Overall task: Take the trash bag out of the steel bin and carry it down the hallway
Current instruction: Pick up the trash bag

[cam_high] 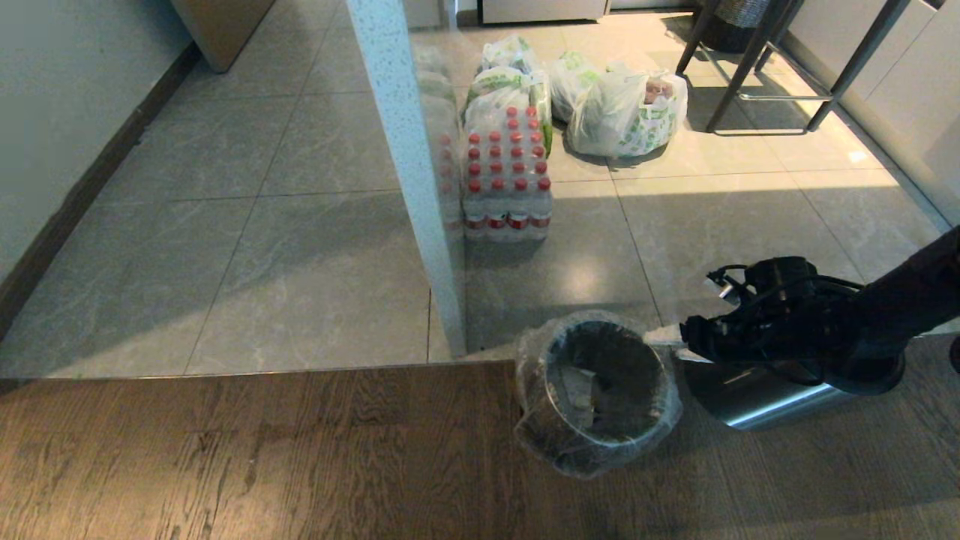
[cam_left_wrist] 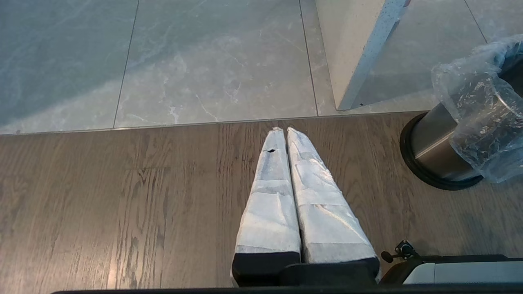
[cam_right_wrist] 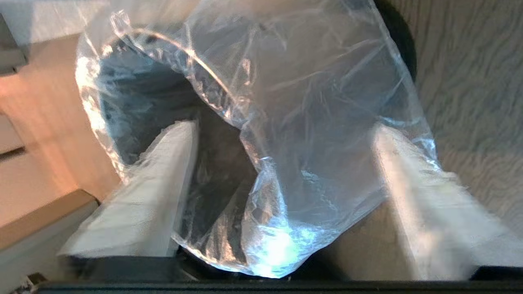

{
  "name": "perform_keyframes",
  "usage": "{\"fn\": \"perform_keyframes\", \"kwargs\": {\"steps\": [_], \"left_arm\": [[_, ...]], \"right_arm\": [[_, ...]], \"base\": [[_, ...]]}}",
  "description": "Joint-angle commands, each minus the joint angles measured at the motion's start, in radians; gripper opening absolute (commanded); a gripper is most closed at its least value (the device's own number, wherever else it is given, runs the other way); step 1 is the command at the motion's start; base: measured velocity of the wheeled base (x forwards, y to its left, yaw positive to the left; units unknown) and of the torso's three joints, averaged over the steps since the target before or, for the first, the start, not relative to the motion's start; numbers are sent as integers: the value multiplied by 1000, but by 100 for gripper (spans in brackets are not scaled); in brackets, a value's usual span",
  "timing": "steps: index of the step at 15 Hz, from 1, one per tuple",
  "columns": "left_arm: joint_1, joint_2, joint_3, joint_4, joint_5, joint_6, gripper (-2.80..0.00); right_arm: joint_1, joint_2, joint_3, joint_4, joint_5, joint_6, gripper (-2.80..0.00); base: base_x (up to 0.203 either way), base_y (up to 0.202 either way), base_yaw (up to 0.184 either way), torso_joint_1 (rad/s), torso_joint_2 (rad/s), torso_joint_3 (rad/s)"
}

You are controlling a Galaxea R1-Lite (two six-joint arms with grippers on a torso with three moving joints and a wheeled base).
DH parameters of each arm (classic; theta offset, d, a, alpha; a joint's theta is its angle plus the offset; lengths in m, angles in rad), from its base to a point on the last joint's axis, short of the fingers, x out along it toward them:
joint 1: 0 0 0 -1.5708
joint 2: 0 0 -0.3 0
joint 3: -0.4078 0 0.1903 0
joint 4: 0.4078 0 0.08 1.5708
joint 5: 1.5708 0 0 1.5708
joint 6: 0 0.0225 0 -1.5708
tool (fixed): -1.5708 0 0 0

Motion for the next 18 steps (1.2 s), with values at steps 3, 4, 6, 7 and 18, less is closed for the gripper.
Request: {"fn": "perform_keyframes", "kwargs": {"steps": [3, 4, 6, 7, 18], "left_arm": [[0, 0, 2, -1, 1, 0, -280], [0, -1, 1, -1, 1, 0, -280], [0, 0, 2, -1, 1, 0, -280], [0, 0, 2, -1, 1, 0, -280], [0, 0, 2, -1, 1, 0, -280]], "right_arm": [[0, 34, -20, 5, 4, -2, -280], [1, 40, -24, 4, 4, -9, -280], [1, 41, -23, 7, 4, -9, -280], [0, 39, -22, 8, 2, -9, -280], [4, -47, -2, 21, 4, -113, -280]], "base": [[0, 0, 0, 0, 0, 0], [0, 0, 0, 0, 0, 0], [0, 0, 0, 0, 0, 0], [0, 0, 0, 0, 0, 0], [0, 0, 0, 0, 0, 0]]}}
